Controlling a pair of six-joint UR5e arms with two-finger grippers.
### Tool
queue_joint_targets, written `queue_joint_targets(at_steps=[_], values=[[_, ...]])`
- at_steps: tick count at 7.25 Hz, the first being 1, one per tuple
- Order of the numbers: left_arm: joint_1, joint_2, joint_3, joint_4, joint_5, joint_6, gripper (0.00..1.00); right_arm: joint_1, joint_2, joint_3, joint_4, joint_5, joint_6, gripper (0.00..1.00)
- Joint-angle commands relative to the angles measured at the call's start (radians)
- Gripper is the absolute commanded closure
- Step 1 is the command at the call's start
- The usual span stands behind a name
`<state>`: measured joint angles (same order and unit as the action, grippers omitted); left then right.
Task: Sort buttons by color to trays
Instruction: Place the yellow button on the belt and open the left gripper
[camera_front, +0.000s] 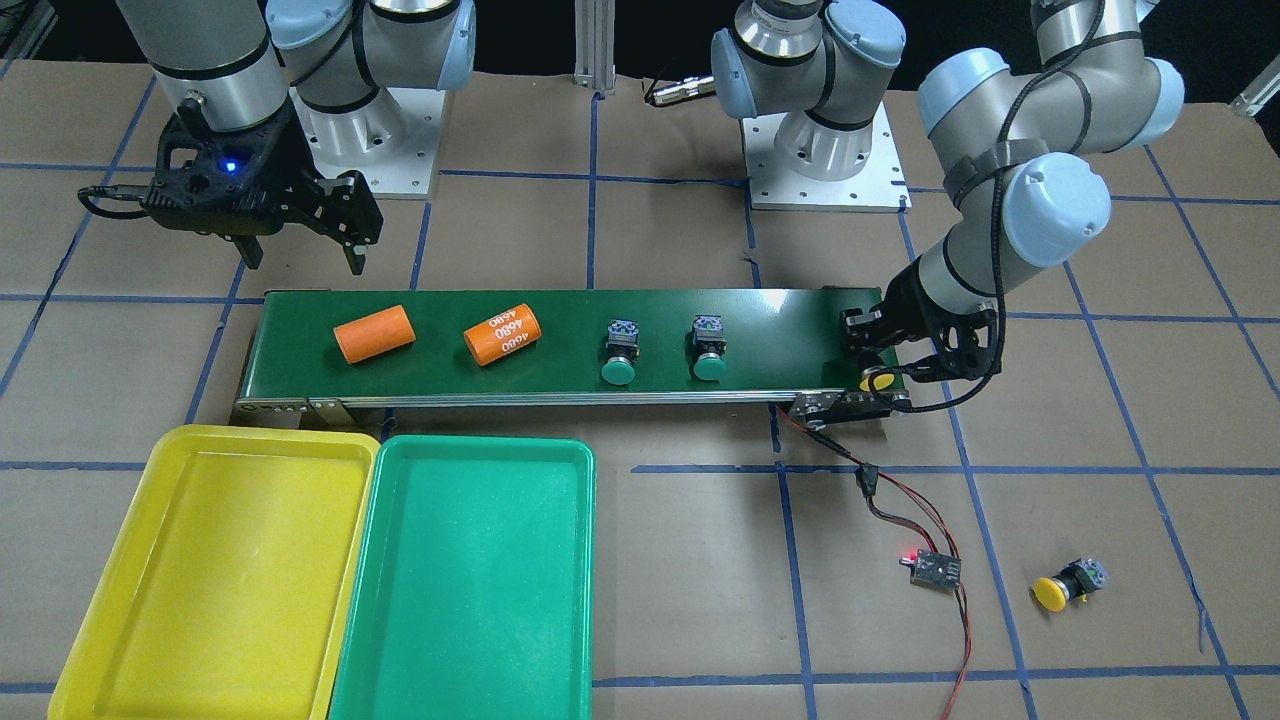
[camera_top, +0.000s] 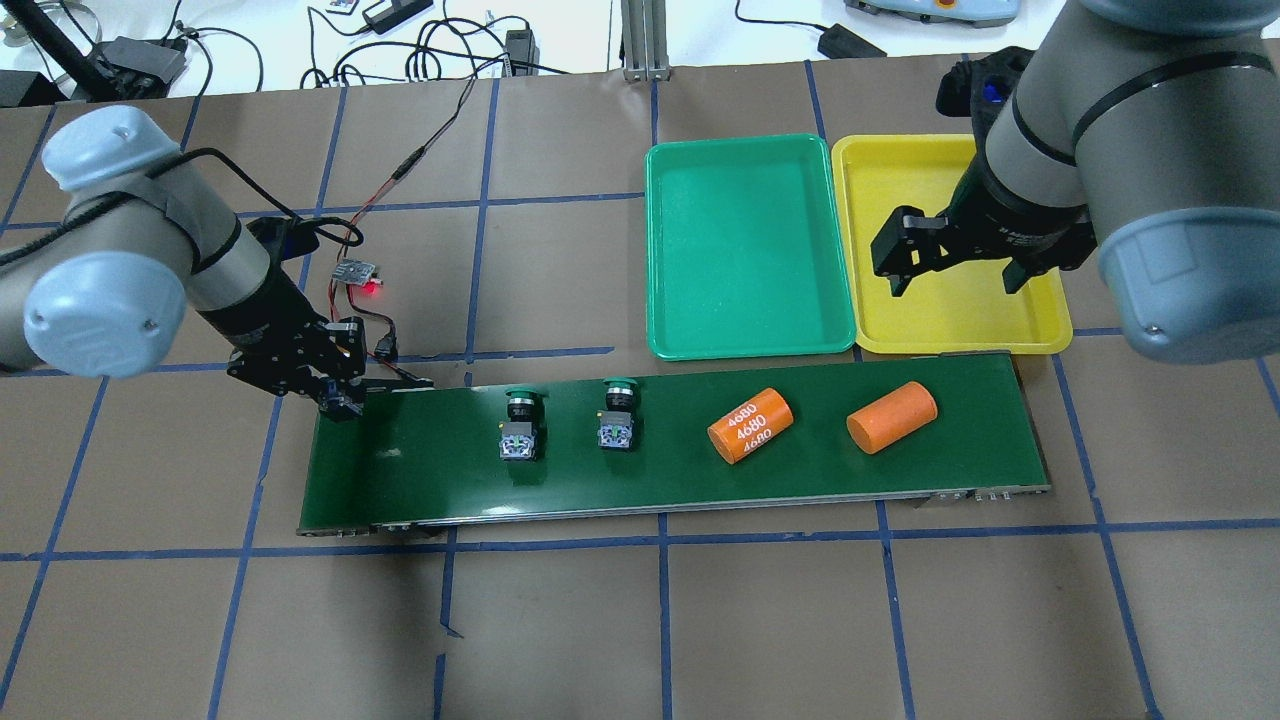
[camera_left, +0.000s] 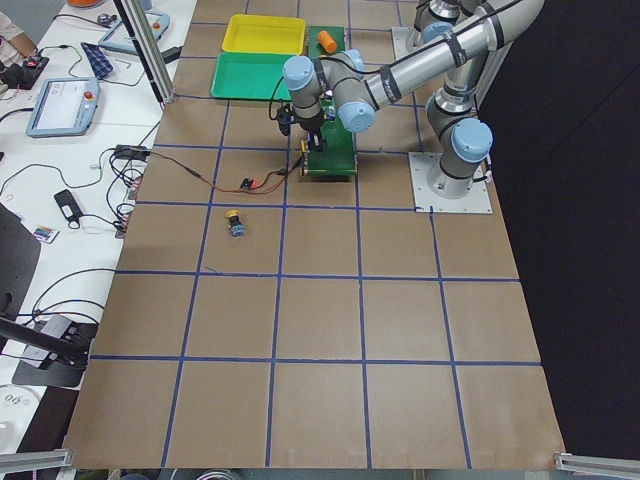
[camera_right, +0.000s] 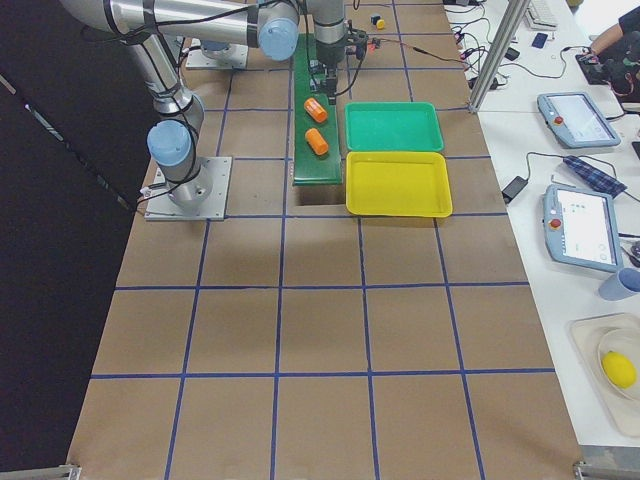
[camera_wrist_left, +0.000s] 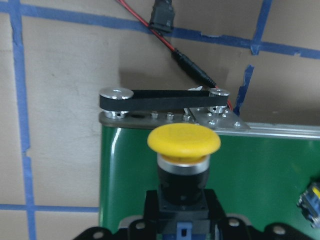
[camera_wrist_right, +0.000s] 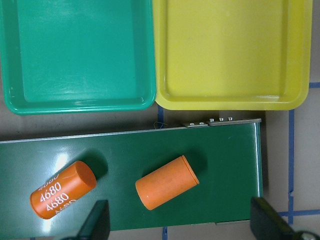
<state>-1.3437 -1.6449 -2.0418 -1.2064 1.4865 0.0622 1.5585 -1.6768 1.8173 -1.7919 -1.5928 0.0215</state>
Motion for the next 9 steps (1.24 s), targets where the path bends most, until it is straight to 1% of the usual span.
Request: queue_joint_targets(at_steps=[1,2,3,4,5,6,7,8,9], values=[[-0.046,0.020,-0.055,0.059,0.004,-0.025,0.41,0.000,0.002,0.023,0.003,0.001,0.000,0.00],[-0.046,0.027,-0.055,0.050,0.052,-0.028,0.03,0.000,0.002,0.040,-0.001,0.002,0.001,0.00],[-0.054,0.040,-0.046,-0.014,0.051,-0.033,0.00,0.000,0.003,0.040,-0.007,0.001,0.003,0.00],[-0.036,0.034,0.006,-0.027,0.051,-0.016,0.00,0.000,0.002,0.040,-0.001,0.001,0.003,0.00],[-0.005,-0.025,0.149,-0.097,0.054,0.072,0.00,0.000,-0.003,0.040,0.000,0.002,0.003,0.00],[0.038,-0.115,0.304,-0.140,0.058,0.164,0.00,0.000,-0.003,0.040,0.000,0.016,0.003,0.00],[0.075,-0.233,0.442,-0.163,0.099,0.274,0.00,0.000,-0.004,0.040,-0.004,0.022,0.003,0.00],[0.112,-0.359,0.580,-0.162,0.135,0.415,0.00,0.000,-0.006,0.040,0.000,0.022,0.003,0.00],[0.159,-0.500,0.735,-0.157,0.150,0.535,0.00,0.000,-0.006,0.042,0.000,0.021,0.003,0.00]])
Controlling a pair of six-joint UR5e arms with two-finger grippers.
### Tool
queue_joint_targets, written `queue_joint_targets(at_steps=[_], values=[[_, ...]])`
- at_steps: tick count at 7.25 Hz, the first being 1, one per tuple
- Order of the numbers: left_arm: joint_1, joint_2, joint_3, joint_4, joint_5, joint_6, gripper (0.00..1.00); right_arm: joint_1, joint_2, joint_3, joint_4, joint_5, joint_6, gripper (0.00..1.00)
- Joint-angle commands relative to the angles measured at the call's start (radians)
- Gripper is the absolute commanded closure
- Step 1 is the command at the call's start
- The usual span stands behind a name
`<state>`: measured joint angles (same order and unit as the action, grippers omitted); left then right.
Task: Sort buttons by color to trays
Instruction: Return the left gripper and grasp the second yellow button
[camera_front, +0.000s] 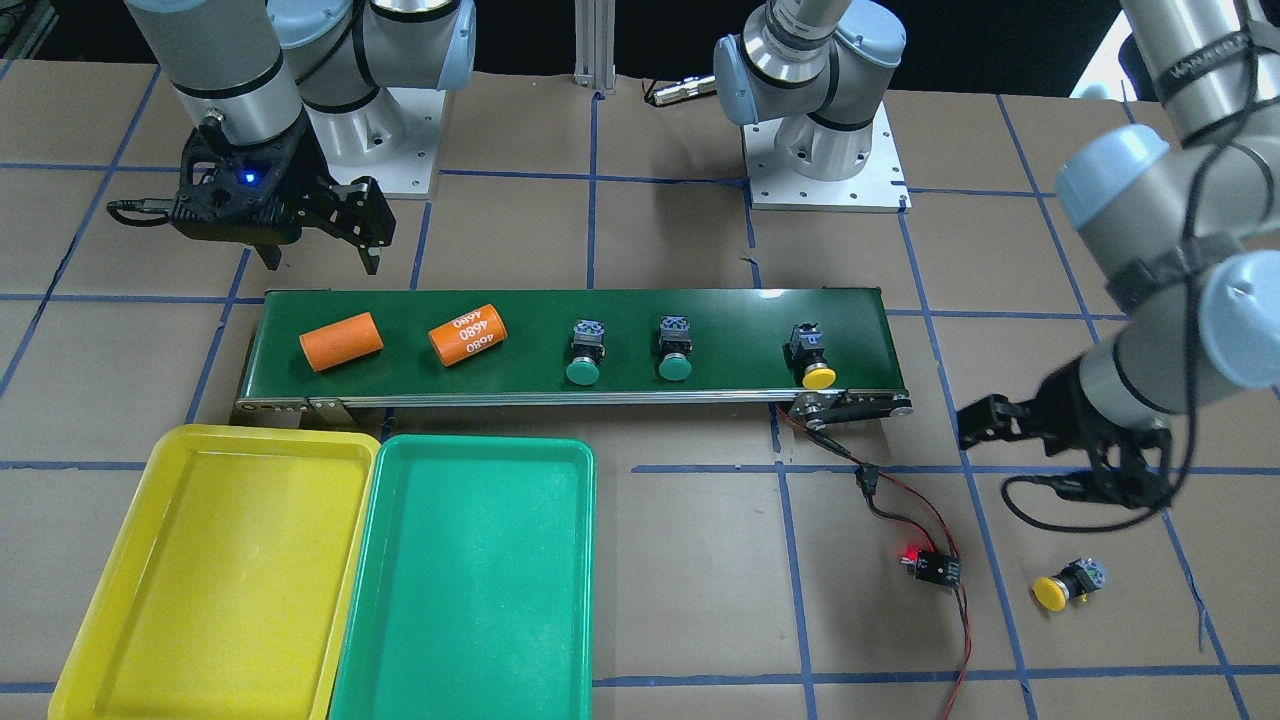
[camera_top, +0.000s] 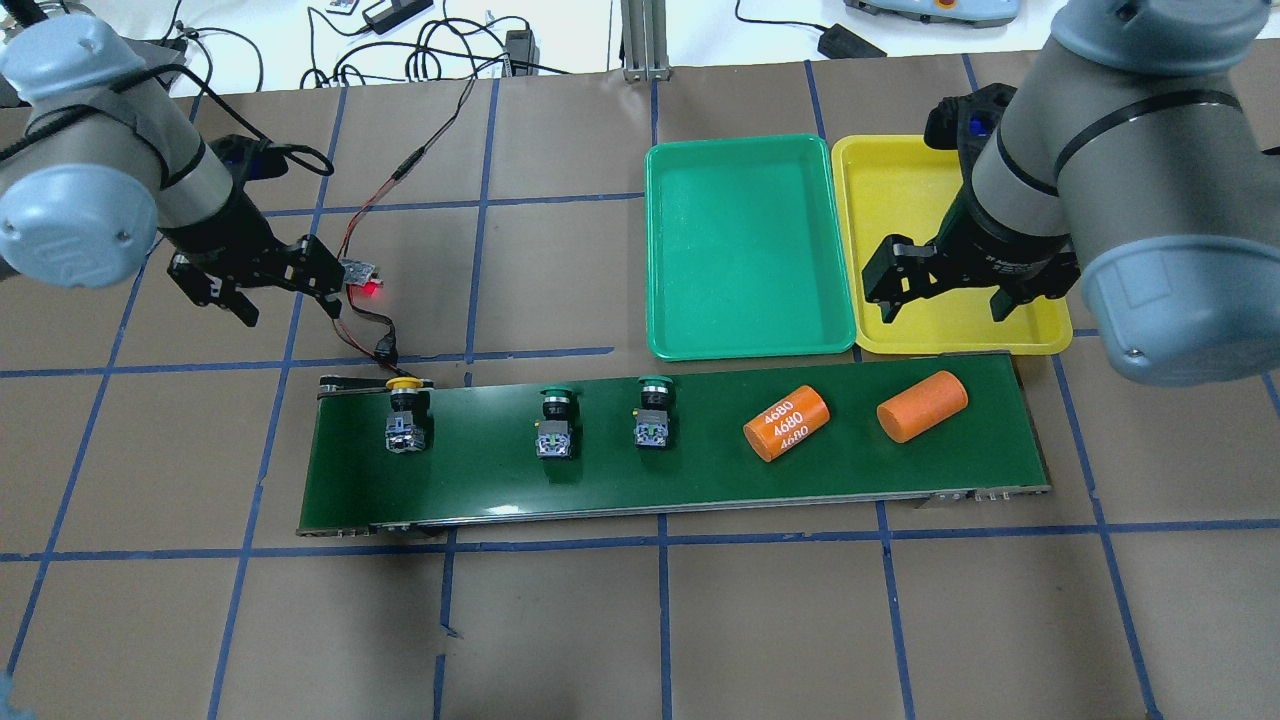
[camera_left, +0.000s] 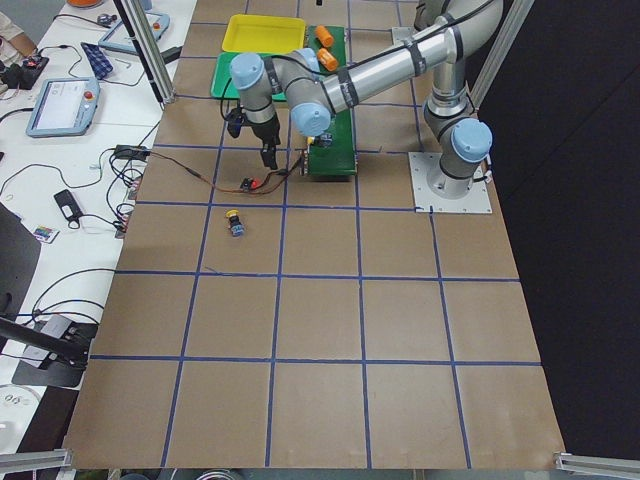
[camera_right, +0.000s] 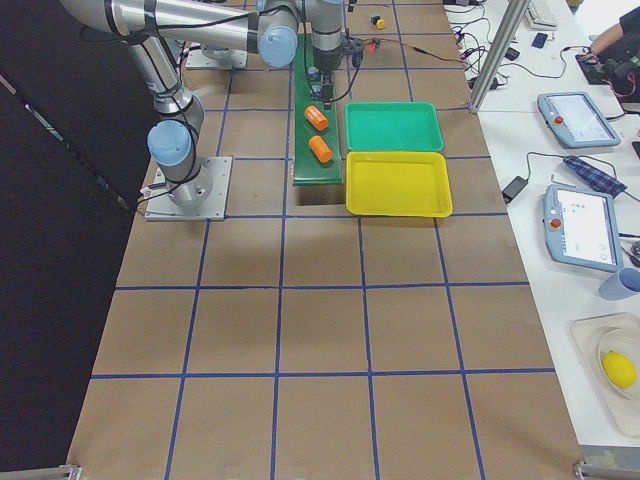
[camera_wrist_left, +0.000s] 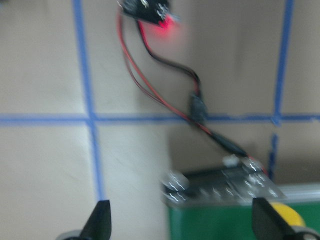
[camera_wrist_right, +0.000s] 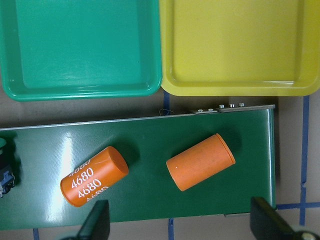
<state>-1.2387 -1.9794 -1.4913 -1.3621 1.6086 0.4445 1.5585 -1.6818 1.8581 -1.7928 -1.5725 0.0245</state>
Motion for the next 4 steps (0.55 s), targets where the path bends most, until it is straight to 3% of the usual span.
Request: queue_joint_targets(at_steps=[1,3,4], values=[[0.061,-0.287,0.323,0.003,0.028,0.289,0.00,0.000,-0.003,0.001,0.003,0.000,0.000,0.00],[0.073,-0.396,0.372,0.001,0.031,0.570,0.00,0.000,-0.001,0.001,0.003,-0.001,0.000,0.00],[0.080,-0.407,0.367,-0.011,0.030,0.580,0.00,0.000,-0.001,0.001,0.003,0.000,0.000,0.00]])
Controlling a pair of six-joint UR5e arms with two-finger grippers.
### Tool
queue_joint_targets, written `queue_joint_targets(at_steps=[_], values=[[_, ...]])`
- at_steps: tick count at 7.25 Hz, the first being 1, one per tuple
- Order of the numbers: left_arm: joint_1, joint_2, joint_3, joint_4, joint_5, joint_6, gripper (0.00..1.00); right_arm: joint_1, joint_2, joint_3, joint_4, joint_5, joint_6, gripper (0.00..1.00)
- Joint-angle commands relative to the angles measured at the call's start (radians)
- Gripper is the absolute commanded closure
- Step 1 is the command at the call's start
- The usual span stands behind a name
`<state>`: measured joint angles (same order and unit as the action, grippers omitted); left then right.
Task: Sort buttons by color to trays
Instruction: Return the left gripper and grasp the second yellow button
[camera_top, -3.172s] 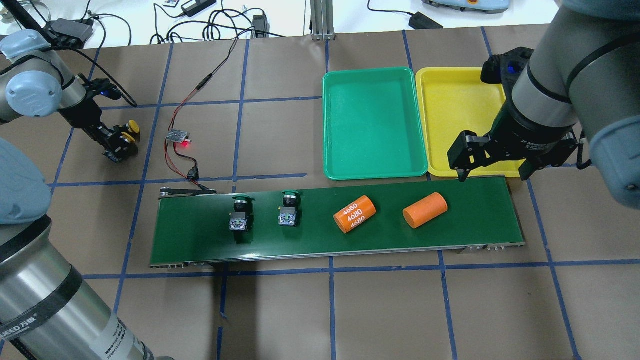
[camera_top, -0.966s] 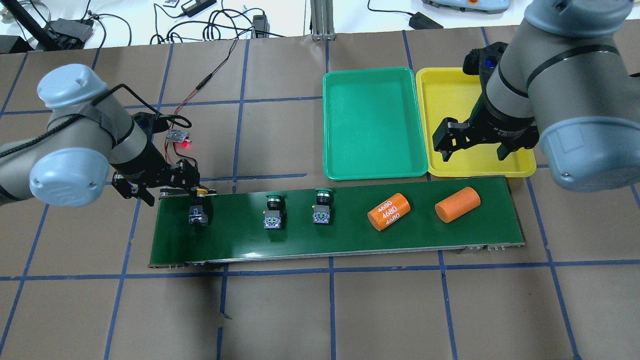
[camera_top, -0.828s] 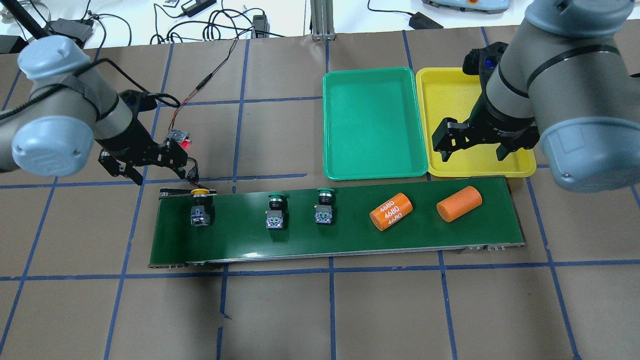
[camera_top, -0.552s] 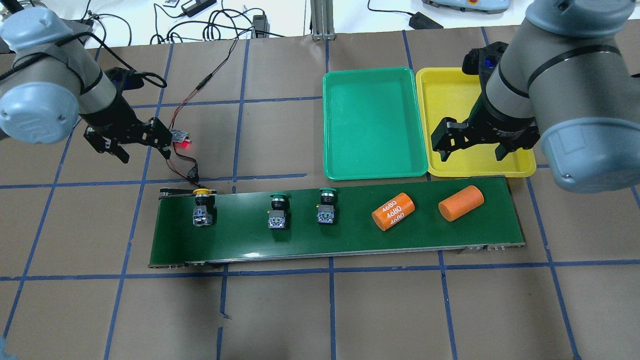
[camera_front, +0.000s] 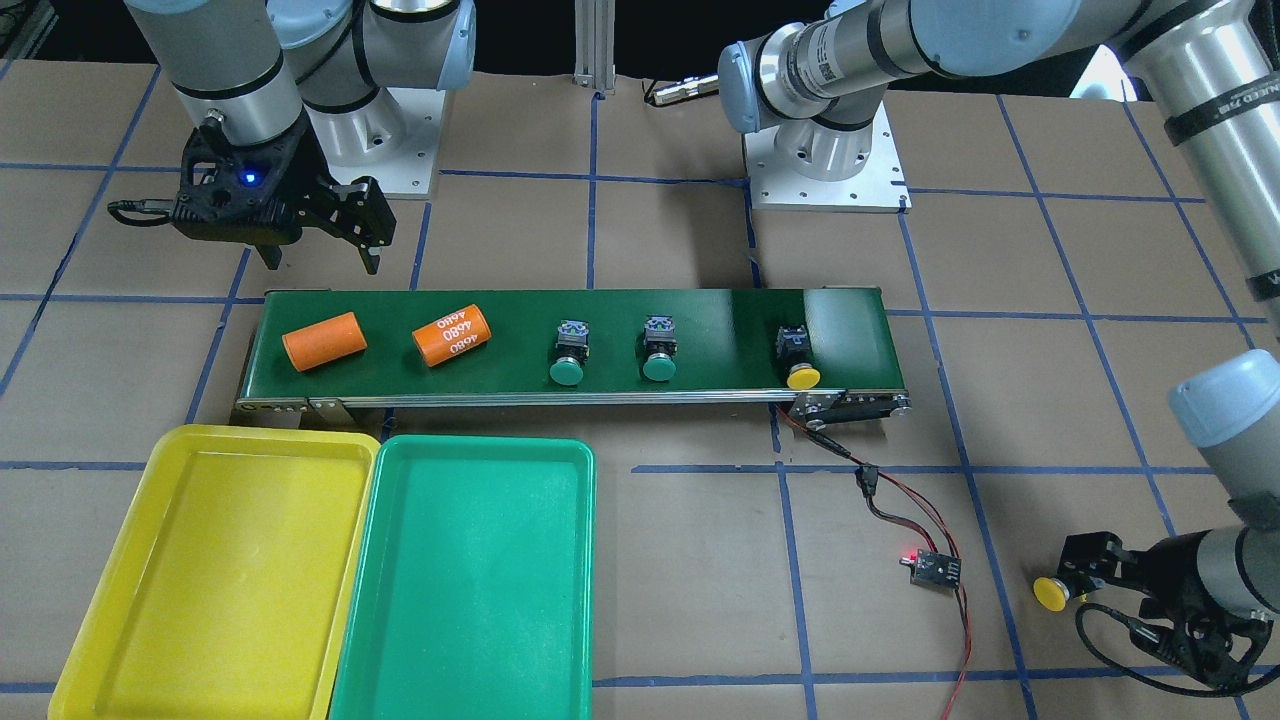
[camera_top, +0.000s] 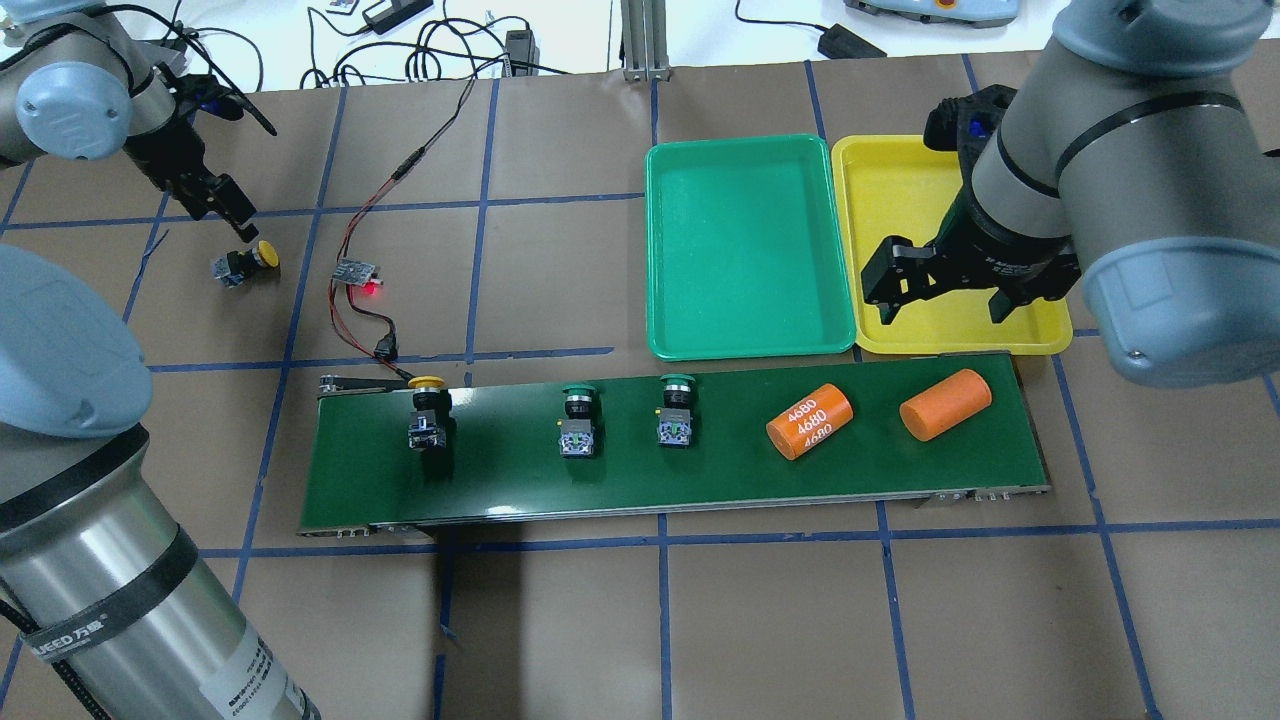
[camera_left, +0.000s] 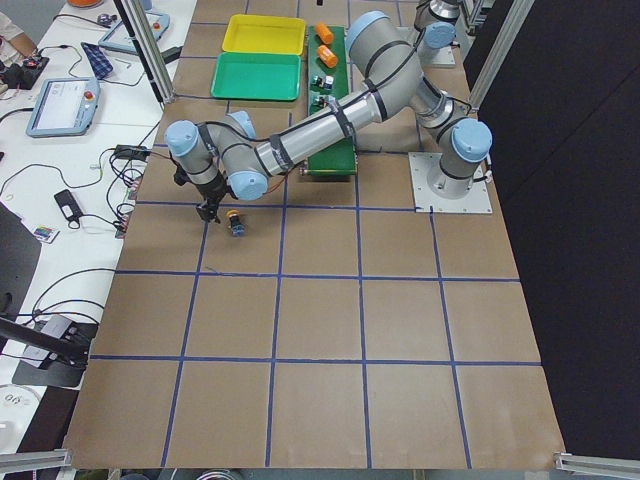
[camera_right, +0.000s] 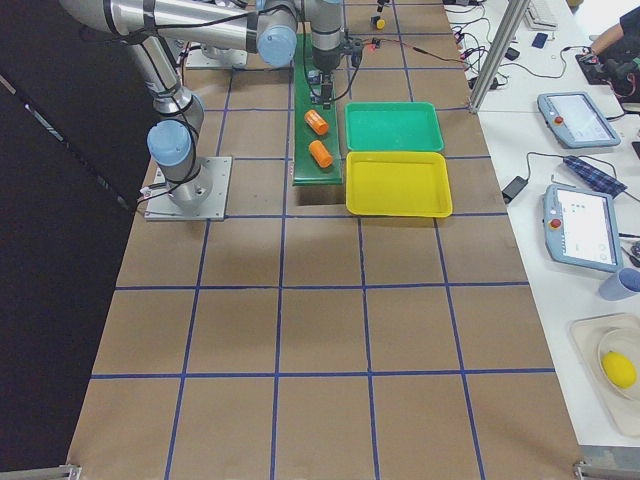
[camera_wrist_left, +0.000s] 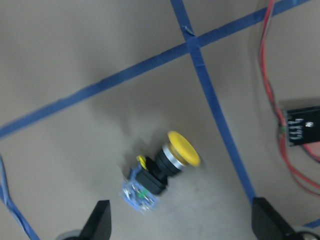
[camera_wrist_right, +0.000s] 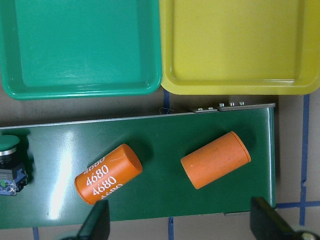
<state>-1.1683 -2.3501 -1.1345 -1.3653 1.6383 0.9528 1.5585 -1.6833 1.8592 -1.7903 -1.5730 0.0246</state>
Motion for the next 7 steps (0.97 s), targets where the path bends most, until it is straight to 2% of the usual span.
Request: queue_joint_targets(at_steps=[1,2,3,4,5,6,7], values=[[0.012,-0.044,0.001,-0.003,0.004,0.107,0.00,0.000,-0.001,0.000,0.000,-0.001,0.000,0.00],[0.021,-0.044,-0.022,-0.006,0.000,0.100,0.00,0.000,-0.002,0.003,0.002,-0.001,0.000,0.00],[0.030,-0.037,-0.049,-0.005,0.000,0.100,0.27,0.000,-0.003,0.005,0.002,-0.001,0.000,0.00],[0.029,-0.023,-0.066,-0.011,0.003,0.104,0.68,0.000,-0.003,0.006,0.003,-0.001,0.000,0.00],[0.030,-0.018,-0.068,-0.009,0.001,0.112,0.82,0.000,-0.003,0.006,0.003,-0.001,0.000,0.00],[0.027,0.004,-0.056,-0.064,0.001,0.094,0.99,0.000,-0.003,0.008,0.003,-0.001,-0.002,0.00],[0.027,0.065,-0.048,-0.231,-0.009,-0.090,1.00,0.002,-0.006,0.018,0.003,0.002,-0.002,0.00]])
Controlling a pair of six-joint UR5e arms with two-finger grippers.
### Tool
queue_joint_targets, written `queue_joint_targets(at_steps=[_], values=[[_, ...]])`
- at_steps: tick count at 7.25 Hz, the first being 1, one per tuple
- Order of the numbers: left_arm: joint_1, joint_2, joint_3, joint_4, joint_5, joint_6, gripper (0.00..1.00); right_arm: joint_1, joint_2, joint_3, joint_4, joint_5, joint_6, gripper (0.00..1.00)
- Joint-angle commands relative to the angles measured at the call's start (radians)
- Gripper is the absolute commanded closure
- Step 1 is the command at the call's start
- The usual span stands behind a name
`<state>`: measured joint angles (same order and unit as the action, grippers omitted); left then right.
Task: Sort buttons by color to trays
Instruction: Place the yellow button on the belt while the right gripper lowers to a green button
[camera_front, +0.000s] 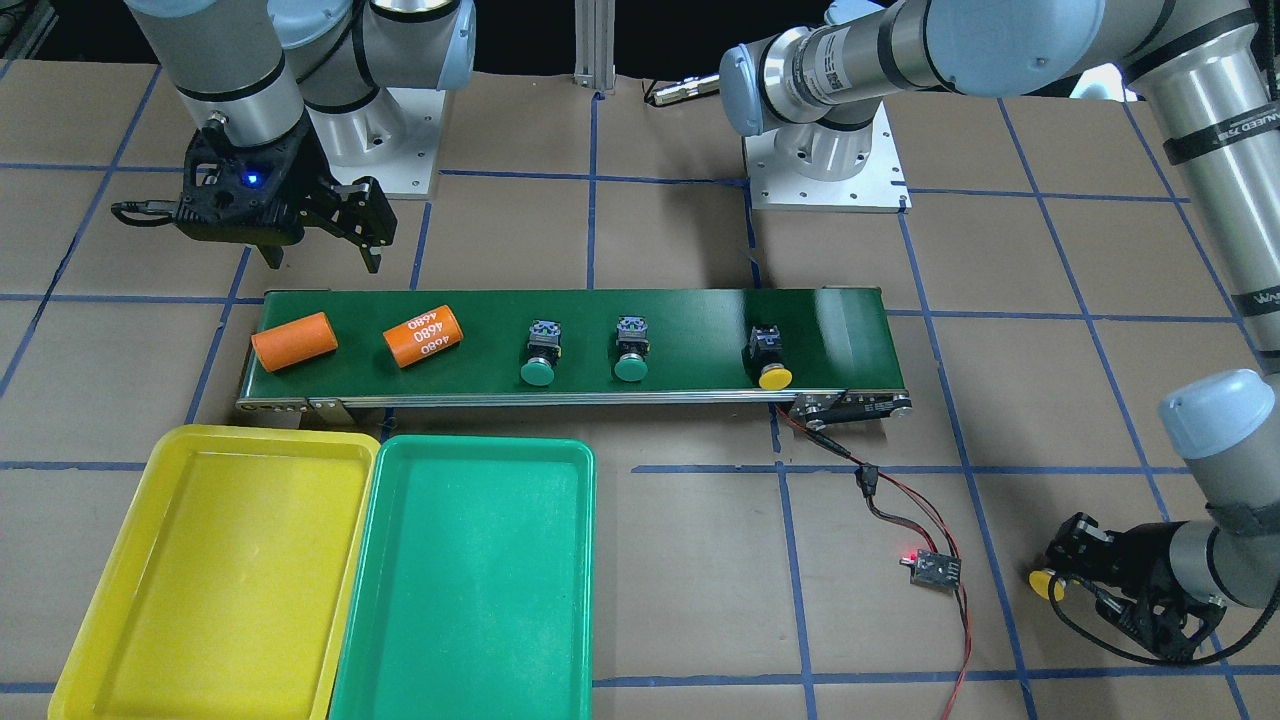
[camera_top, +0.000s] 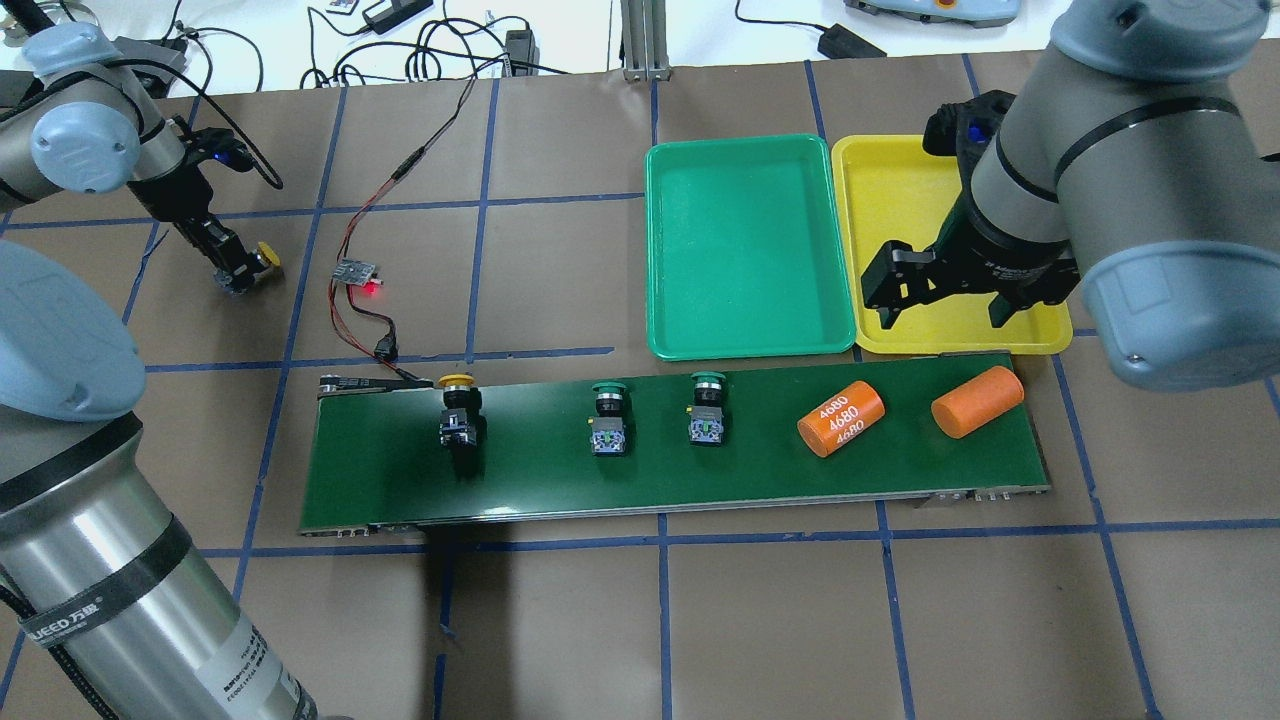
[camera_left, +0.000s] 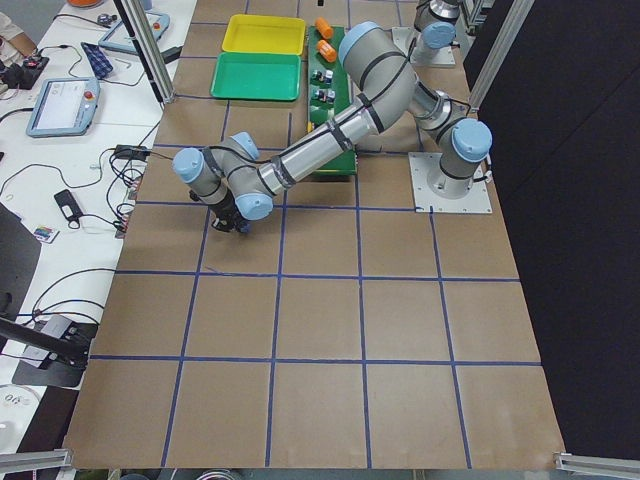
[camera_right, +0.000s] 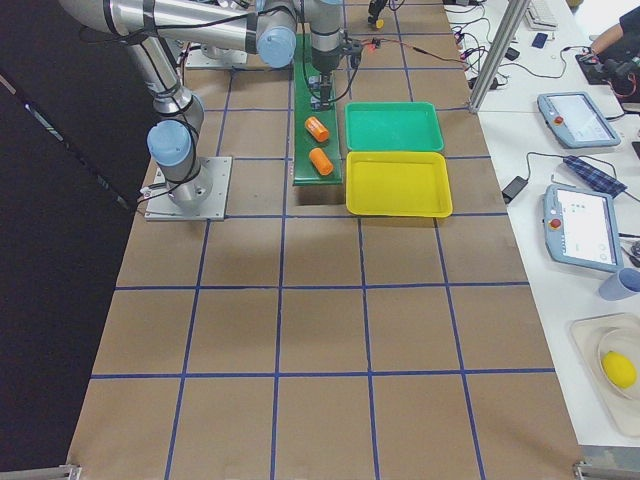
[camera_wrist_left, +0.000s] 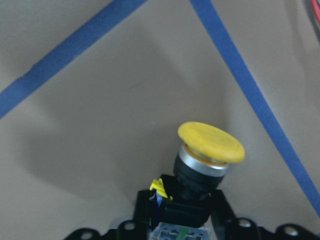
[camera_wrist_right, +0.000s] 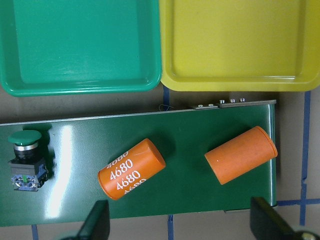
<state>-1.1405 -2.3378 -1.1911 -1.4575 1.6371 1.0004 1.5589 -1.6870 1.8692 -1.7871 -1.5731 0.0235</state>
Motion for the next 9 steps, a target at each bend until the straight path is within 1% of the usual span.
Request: queue_joint_targets(at_steps=[1,2,3,4,5,6,7,8,9], values=[[-0.017,0.152,-0.014,-0.264,-0.031,-0.324,1.00,0.003,0.000,0.024,-0.003,0.002,-0.001,0.00],[-0.034,0.240,-0.068,-0.340,-0.115,-0.418,1.00,0.003,0.000,0.025,-0.006,0.001,0.001,0.00],[-0.085,0.324,-0.166,-0.339,-0.123,-0.594,1.00,0.003,0.003,0.025,-0.011,0.002,0.001,0.00],[-0.155,0.416,-0.258,-0.311,-0.129,-0.746,1.00,0.027,0.012,0.031,-0.014,0.037,0.003,0.00],[-0.192,0.504,-0.342,-0.282,-0.129,-0.860,1.00,0.055,0.019,0.044,-0.021,0.142,0.013,0.00],[-0.200,0.582,-0.448,-0.230,-0.129,-0.917,1.00,0.059,0.032,0.053,-0.034,0.146,0.051,0.00],[-0.221,0.657,-0.587,-0.102,-0.123,-0.987,1.00,0.066,0.038,0.056,-0.035,0.150,0.085,0.00],[-0.251,0.705,-0.714,0.027,-0.125,-1.015,1.00,0.105,0.058,0.077,-0.064,0.125,0.088,0.02],[-0.280,0.739,-0.804,0.116,-0.122,-1.061,1.00,0.142,0.078,0.132,-0.186,0.116,0.119,0.00]])
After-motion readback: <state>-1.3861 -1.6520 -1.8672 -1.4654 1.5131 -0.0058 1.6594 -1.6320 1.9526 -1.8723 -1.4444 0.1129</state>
